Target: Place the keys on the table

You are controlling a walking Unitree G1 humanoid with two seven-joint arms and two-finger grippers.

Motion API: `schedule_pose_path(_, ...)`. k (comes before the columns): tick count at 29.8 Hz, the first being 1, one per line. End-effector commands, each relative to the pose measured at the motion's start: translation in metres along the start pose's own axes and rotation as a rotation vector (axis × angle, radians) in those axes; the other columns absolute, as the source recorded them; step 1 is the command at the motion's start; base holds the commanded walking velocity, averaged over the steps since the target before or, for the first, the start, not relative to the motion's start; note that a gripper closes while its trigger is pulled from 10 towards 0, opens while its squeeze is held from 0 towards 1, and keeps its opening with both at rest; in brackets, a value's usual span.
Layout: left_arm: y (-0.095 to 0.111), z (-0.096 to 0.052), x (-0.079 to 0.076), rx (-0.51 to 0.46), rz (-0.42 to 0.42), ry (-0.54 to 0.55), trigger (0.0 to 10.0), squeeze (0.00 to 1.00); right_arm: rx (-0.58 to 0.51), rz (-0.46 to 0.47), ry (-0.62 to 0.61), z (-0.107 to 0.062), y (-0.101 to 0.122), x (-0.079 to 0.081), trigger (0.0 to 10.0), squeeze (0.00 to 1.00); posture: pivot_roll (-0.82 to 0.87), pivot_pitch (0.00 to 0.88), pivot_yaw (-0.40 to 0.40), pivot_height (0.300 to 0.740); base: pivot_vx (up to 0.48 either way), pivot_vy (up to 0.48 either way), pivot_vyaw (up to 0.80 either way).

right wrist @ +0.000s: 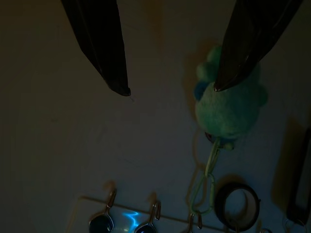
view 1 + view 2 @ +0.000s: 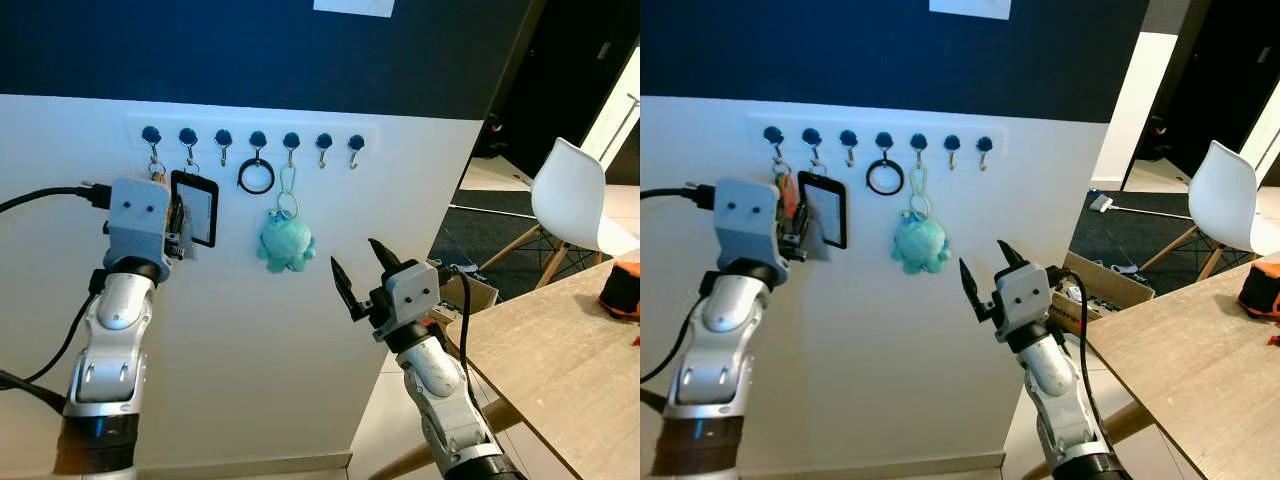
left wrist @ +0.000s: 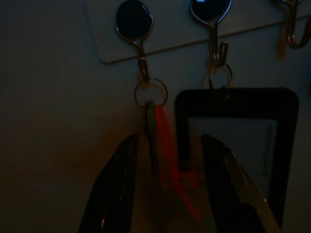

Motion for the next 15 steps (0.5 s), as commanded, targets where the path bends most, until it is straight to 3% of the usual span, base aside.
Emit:
schedule_pose_path(1, -0.0014, 0.002, 0.0014, 0.003, 0.007, 0.011, 4.7, 0.0, 0.01, 0.001, -0.008, -0.0008, -0.0018, -0.0019, 10.0, 0.0, 0.12, 0.012, -0.046, 0.74, 0.0, 0.0, 0.0)
schedule_pose_path(3, -0.0013, 0.0025, 0.0019, 0.003, 0.005, 0.013, 4.7, 0.0, 0.011, 0.001, -0.009, -0.0008, -0.002, -0.002, 10.0, 0.0, 0.12, 0.012, -0.046, 0.74, 0.0, 0.0, 0.0)
schedule_pose_path(4, -0.0008, 0.0032, 0.0029, 0.0, 0.006, 0.018, 3.3, 0.0, 0.01, 0.002, -0.008, -0.0008, -0.0017, -0.0016, 10.0, 0.0, 0.12, 0.011, -0.046, 0.74, 0.0, 0.0, 0.0)
schedule_pose_path(6, -0.0003, 0.0037, 0.0035, -0.003, 0.004, 0.021, 2.9, 0.0, 0.009, 0.002, -0.008, -0.0007, -0.0015, -0.0014, 10.0, 0.0, 0.12, 0.01, -0.046, 0.74, 0.0, 0.0, 0.0)
schedule_pose_path(7, 0.0001, 0.0041, 0.0042, -0.006, 0.004, 0.025, 1.2, 0.0, 0.009, 0.002, -0.008, -0.0006, -0.0013, -0.0012, 10.0, 0.0, 0.12, 0.011, -0.046, 0.74, 0.0, 0.0, 0.0)
schedule_pose_path(8, 0.0001, 0.0041, 0.0042, -0.006, 0.004, 0.025, 1.2, 0.0, 0.009, 0.002, -0.008, -0.0006, -0.0013, -0.0012, 10.0, 0.0, 0.12, 0.011, -0.046, 0.74, 0.0, 0.0, 0.0)
schedule_pose_path(9, 0.0003, 0.0043, 0.005, -0.007, 0.003, 0.027, 0.0, 0.0, 0.009, 0.003, -0.007, -0.0004, -0.0014, -0.001, 10.0, 0.0, 0.12, 0.01, -0.047, 0.74, 0.0, 0.0, 0.0)
schedule_pose_path(15, 0.0033, 0.0028, 0.0085, -0.027, -0.012, 0.045, 0.0, 0.0, 0.008, 0.004, -0.001, 0.0001, -0.0019, 0.0, 10.0, 0.0, 0.13, 0.003, -0.047, 0.74, 0.0, 0.0, 0.0)
Point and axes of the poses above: a point about 5 cm out from each wrist's last joint towards the gripper, its own z axis pointing out of the wrist towards the gripper, its own y axis along the axis of the wrist's last joint, x = y × z, the point moved 1 cm from there along z, pointing out of the wrist towards the gripper, and after that the axes turned 8 degrees about -z, right-handed, at the moved point
